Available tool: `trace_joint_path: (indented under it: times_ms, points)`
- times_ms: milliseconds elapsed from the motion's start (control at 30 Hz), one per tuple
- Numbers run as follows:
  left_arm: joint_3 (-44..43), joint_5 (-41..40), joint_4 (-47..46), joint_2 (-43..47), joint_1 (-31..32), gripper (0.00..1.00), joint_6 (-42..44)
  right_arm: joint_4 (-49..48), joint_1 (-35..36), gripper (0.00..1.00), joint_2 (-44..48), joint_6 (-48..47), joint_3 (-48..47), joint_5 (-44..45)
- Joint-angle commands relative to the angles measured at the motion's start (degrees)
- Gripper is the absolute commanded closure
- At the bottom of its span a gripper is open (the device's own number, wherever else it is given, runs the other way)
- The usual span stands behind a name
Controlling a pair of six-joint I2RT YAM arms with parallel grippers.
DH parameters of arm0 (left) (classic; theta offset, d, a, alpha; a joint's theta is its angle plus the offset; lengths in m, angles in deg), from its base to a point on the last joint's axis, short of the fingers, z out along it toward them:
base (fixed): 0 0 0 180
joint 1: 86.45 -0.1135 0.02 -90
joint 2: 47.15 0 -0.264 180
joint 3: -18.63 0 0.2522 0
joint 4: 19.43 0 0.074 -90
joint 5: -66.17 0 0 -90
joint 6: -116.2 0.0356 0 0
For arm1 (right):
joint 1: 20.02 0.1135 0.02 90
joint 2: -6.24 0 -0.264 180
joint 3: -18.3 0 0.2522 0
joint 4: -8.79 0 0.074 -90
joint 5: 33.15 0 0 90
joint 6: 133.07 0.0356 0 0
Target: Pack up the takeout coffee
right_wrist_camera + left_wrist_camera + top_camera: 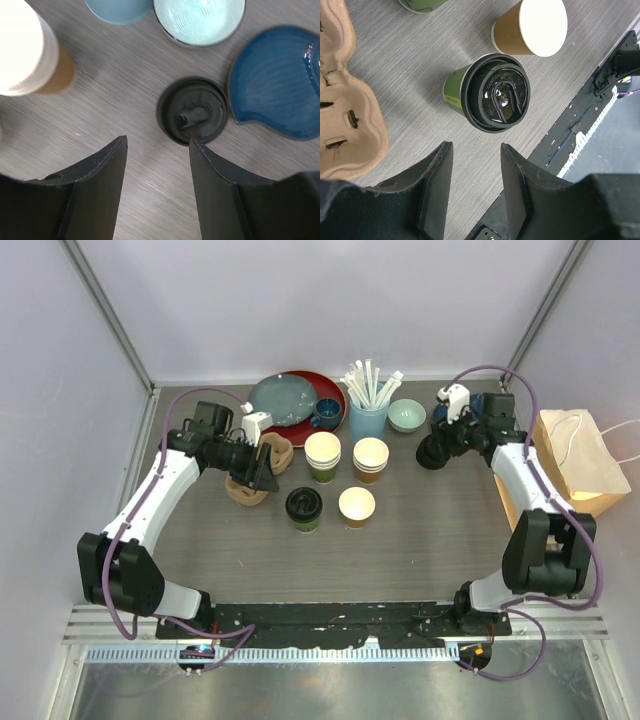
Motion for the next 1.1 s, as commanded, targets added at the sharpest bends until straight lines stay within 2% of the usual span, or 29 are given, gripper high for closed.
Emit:
trace_joint_path:
  times_ms: [0, 167, 533, 1067]
  points:
    - [0.0, -0.2, -1.0, 1.6, -0.2, 0.53, 1.2, -1.6, -4.9, 0.42, -3.9, -15.7, -2.6, -11.8]
    - [-0.1, -0.4, -1.0, 1.0, -0.1, 0.53, 1.4, 2.5, -6.1, 0.42, -7.6, -24.1, -4.5, -12.6]
    - [-0.9, -0.5, -0.3, 0.9, -0.2, 0.53, 1.8, -0.2, -3.5, 0.46, -13.9, -26.0, -4.9, -2.0]
    - [-1.6, -0.4, 0.4, 0.7, -0.2, 0.52, 2.4, -0.8, -1.5, 0.6, -18.8, -25.5, -8.1, 3.9]
